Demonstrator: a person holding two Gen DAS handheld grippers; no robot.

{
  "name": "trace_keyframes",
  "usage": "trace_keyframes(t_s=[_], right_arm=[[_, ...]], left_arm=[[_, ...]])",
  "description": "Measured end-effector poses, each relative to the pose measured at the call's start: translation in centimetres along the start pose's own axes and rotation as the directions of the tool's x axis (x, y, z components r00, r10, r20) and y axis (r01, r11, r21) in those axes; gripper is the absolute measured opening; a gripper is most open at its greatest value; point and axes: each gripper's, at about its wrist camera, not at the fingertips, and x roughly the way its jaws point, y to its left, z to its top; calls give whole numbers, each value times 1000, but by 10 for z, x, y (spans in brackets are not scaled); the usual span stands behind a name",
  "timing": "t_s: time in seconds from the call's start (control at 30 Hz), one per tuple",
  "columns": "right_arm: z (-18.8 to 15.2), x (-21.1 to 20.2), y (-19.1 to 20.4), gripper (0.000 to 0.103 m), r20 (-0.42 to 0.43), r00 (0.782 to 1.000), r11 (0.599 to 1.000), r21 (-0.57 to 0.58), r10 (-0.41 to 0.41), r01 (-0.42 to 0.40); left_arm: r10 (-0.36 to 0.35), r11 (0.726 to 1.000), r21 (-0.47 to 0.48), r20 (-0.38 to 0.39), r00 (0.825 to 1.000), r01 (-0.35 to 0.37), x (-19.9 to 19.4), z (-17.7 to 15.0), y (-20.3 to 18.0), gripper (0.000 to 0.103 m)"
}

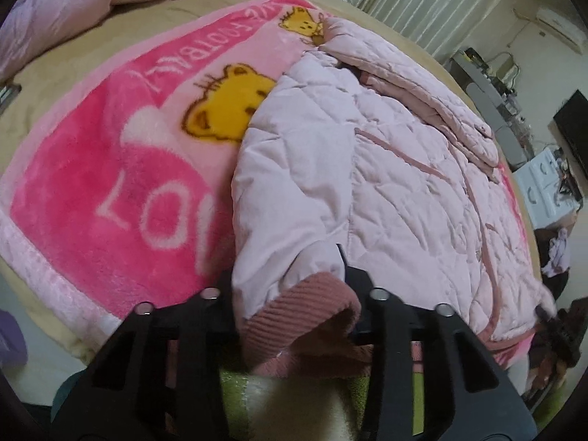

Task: Fold large clothes
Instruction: 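Hold the hem with the left tool while the right tool grasps the hem beside it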

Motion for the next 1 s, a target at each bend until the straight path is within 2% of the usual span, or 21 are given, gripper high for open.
trace_keyframes(t_s=[0.2,0.37,0.63,1.0], right_arm=[[13,-3,10,18,49,999,999,-41,8,-6],[26,-10,14,17,103,994,998,-59,21,-15],[54,-14,19,16,190,981,998,-50,50,-42],[83,-4,23,16,255,965,998,-21,61,-57]], left_arm=[[46,997,66,60,997,-50,-12,3,-21,16],[37,996,78,98,995,-45,-23,13,-31,13],[27,994,99,183,983,-46,-43,38,-56,13],[16,990,129,238,971,-48,-47,68,-83,13]])
